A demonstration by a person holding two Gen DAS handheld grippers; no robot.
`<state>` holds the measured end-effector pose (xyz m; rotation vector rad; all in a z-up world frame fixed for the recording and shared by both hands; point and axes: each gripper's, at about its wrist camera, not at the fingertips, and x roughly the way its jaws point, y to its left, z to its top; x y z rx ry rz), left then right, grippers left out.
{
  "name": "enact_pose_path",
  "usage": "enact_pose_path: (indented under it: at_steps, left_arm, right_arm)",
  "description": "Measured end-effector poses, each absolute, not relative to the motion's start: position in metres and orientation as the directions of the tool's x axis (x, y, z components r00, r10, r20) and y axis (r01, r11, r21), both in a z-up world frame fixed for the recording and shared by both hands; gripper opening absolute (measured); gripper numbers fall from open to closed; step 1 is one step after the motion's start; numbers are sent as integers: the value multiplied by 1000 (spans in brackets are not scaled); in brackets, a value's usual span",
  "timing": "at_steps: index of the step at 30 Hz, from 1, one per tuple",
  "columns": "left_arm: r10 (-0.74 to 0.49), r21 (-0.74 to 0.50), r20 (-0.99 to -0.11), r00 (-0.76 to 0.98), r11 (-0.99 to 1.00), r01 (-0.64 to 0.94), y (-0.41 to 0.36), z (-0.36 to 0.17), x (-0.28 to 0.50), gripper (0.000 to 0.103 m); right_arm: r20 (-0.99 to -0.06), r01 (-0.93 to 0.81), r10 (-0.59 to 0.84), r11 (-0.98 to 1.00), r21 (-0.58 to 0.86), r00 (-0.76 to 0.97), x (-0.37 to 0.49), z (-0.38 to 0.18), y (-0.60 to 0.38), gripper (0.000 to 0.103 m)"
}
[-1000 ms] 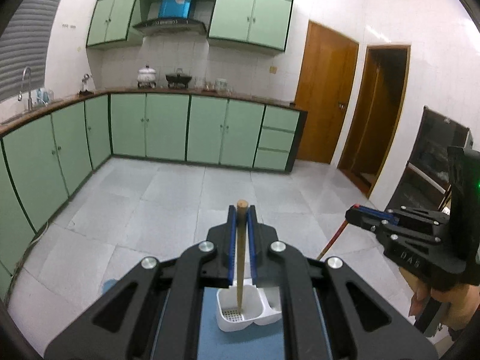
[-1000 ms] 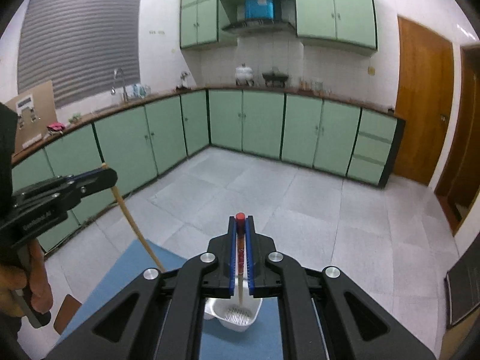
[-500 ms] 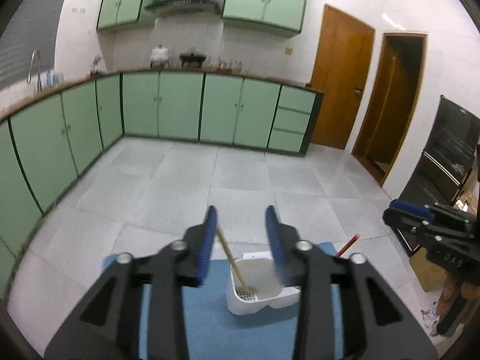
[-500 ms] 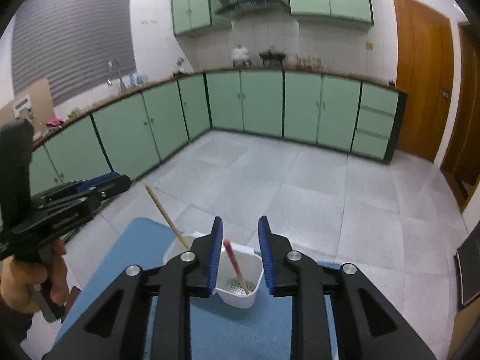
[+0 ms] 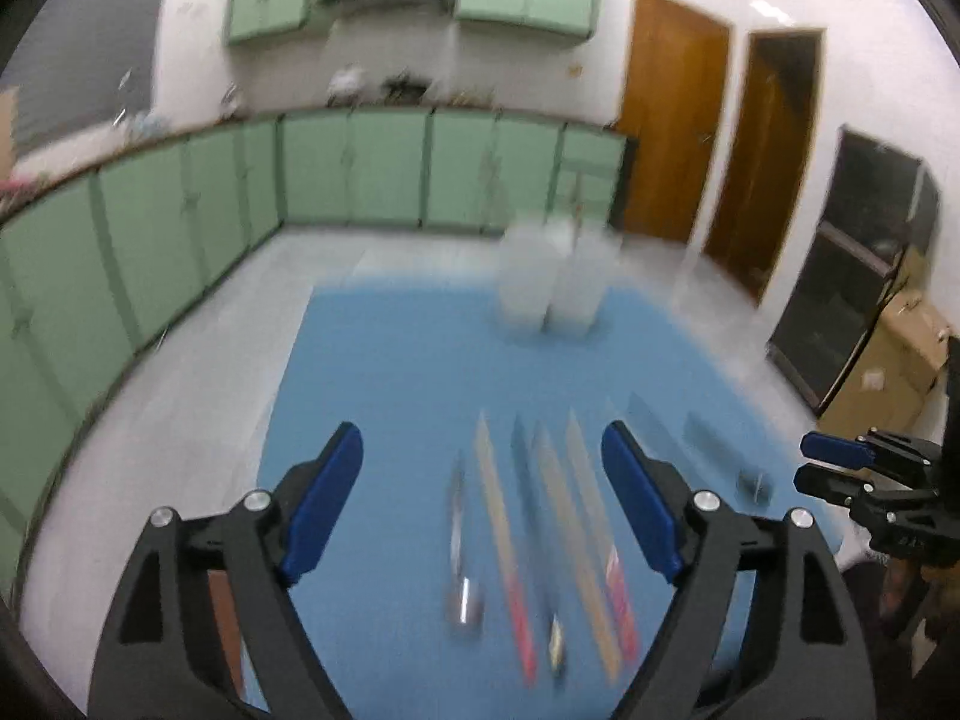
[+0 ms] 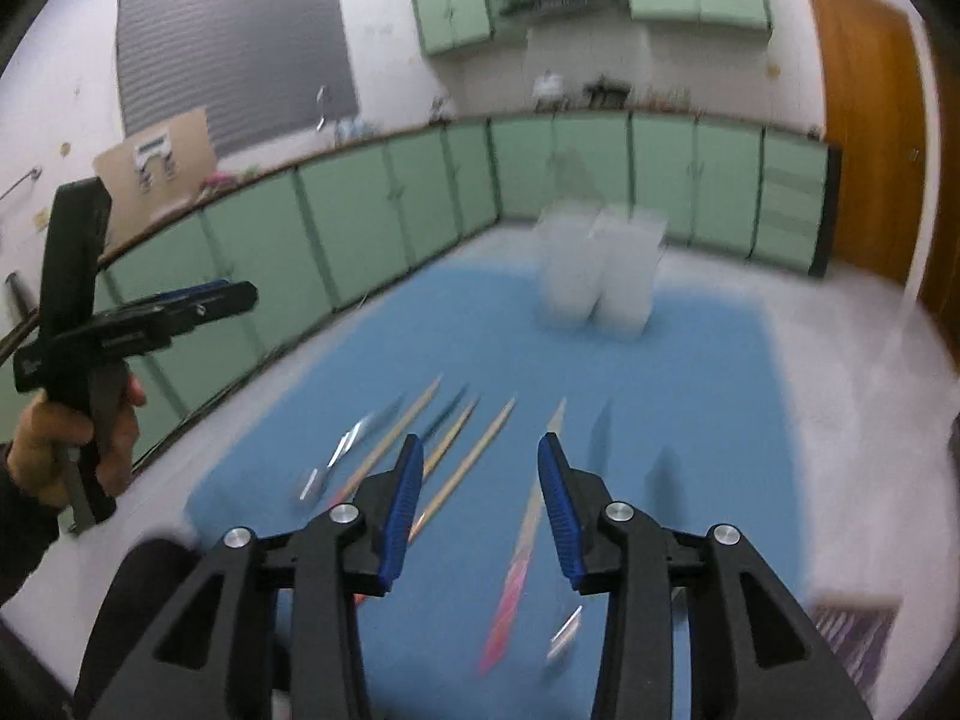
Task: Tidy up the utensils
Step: 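Open both tools and move them back over the remaining chopsticks, then grasp a red-striped bamboo chopstick with the left tool while the right tool grasps a red-patterned chopstick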
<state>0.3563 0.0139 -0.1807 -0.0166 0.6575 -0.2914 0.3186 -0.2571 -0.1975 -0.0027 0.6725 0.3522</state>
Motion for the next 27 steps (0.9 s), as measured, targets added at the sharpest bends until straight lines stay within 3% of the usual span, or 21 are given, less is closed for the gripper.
enact_pose_path:
  at_steps: [5,7,9,12,25,27]
  left_arm:
    - [-245,-127,-676,695,968,217,20,-241,304,71]
    - [-218,-82,-701,679,970,228,14,-256,301,65]
    - [-212,-72,-724,656,969,235,11,-266,304,50]
    - [-253,-124,-755,604,961,247,15,-284,316,37]
    - [-272,-106,-750,603,949,297,2,-297,332,37]
    - [-274,-106,-745,609,949,297,1,-297,336,31]
  right_arm:
    - [-684,-267,278,956,124,675,285,-258,-233,38]
    - [-694,-273,282,954,127,663,285,-267,-231,37]
    - [-696,-275,280,954,123,661,292,-274,-226,35]
    - [-690,-289,311,945,152,653,300,-281,-213,34]
    - [-680,-316,328,937,147,656,301,-283,-195,34]
    - [-681,-323,333,935,148,653,303,-287,-189,34]
